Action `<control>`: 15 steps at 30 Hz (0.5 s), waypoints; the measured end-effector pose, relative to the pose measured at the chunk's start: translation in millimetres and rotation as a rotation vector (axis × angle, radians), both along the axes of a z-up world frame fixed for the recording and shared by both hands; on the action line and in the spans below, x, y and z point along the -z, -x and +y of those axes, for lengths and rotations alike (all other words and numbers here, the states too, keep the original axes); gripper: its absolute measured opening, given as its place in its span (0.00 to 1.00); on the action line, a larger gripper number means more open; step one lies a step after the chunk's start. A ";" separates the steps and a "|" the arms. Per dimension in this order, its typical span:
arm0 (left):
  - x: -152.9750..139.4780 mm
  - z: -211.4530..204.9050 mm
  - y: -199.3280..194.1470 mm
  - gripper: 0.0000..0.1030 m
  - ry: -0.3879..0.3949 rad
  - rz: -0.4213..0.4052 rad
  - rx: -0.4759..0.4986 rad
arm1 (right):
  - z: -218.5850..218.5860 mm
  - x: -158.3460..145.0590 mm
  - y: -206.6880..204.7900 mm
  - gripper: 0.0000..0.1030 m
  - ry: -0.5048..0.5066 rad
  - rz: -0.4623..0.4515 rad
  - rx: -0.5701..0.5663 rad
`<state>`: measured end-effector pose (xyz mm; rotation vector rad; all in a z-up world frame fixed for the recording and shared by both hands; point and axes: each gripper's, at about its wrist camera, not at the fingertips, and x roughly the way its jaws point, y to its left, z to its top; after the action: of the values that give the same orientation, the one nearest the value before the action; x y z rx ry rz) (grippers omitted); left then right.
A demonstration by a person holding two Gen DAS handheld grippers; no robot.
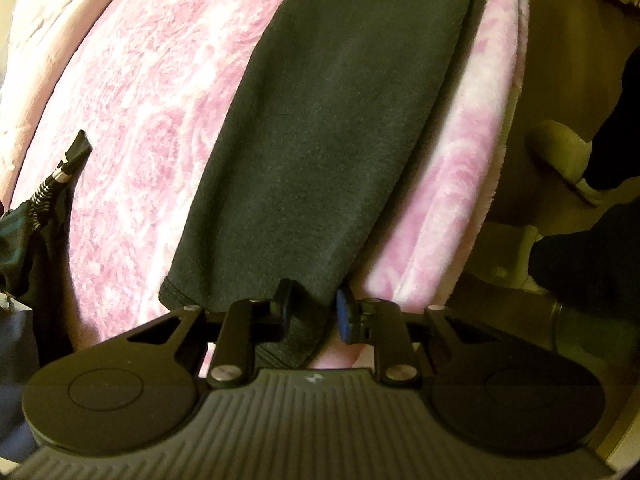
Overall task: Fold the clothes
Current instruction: 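Pull the held edge with both tools to straighten the fold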
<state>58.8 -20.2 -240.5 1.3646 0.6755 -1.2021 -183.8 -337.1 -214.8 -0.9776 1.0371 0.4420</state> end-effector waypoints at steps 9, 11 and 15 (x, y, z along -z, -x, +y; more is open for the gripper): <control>-14.2 8.3 10.7 0.06 0.012 -0.020 -0.006 | 14.3 0.8 26.2 0.01 -0.024 0.019 0.015; -1.6 8.8 17.9 0.06 -0.015 -0.025 0.018 | 17.2 7.5 22.9 0.02 -0.019 0.024 0.024; 1.8 8.2 16.3 0.08 -0.021 -0.032 0.000 | 18.8 2.5 19.0 0.02 -0.001 0.032 0.038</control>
<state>42.5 -12.0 -242.2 1.3988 0.6668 -1.1737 -202.8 -318.3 -217.3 -0.9508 1.0822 0.4283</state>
